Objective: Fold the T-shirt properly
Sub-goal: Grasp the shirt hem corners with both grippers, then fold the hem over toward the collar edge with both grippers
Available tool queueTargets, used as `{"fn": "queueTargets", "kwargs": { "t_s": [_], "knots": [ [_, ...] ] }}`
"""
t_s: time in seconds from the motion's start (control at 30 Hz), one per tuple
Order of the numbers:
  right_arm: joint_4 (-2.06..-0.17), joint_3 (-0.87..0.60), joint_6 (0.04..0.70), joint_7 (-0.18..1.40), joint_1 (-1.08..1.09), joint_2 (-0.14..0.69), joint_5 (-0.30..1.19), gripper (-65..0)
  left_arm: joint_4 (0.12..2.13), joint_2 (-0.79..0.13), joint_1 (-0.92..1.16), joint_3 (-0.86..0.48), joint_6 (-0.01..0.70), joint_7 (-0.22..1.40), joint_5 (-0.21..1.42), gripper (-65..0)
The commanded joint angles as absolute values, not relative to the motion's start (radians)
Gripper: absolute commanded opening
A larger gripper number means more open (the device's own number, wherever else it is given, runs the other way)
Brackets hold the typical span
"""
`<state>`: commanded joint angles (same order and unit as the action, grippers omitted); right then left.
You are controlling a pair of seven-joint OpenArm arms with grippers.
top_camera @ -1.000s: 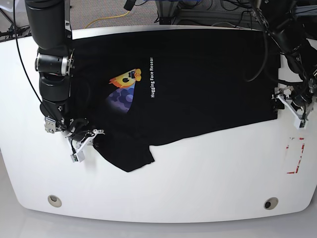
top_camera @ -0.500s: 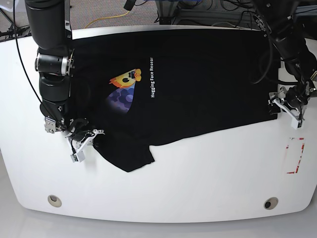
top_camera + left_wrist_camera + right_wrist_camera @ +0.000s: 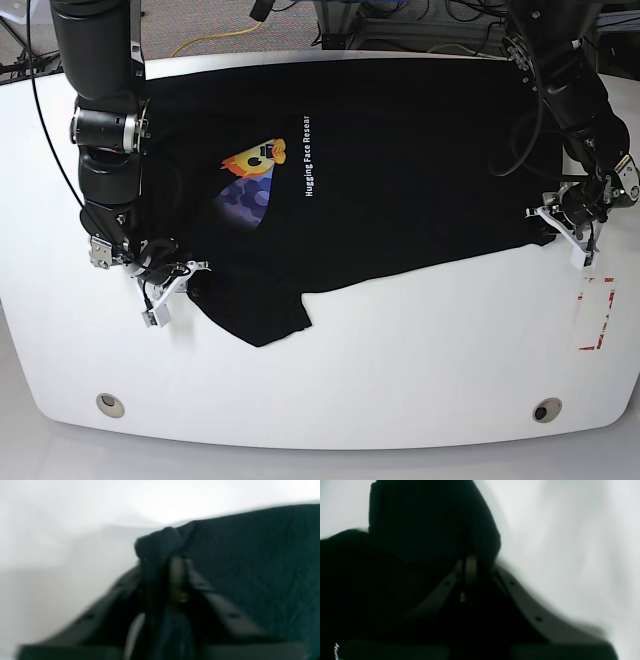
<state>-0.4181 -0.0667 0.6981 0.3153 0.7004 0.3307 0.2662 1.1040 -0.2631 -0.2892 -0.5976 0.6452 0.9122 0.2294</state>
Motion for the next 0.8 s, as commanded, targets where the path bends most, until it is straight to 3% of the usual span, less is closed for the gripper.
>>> {"fn": "queueTargets", "kwargs": {
  "t_s": [0.13, 0.3, 0.67, 0.8],
  "knots": [
    [-0.486, -0.067, 0.698, 0.329, 0.694, 0.331, 0.266, -65.0, 1.116, -0.263, -0.285, -0.53, 0.647, 0.912, 0.236, -65.0],
    [-0.633, -0.073, 0.698, 0.47, 0.69, 0.334, 0.268, -65.0, 1.214, -0.263, -0.28, -0.538, 0.651, 0.912, 0.236, -65.0],
    [-1.162, -0.077, 0.698, 0.779, 0.526, 0.363, 0.275, -65.0, 1.408, -0.263, -0.222, -0.538, 0.654, 0.912, 0.236, -65.0],
    [-1.337, -0.171, 0.698, 0.892, 0.46, 0.355, 0.275, -65.0, 1.466, -0.263, -0.189, -0.536, 0.667, 0.912, 0.236, -65.0]
  ]
}}
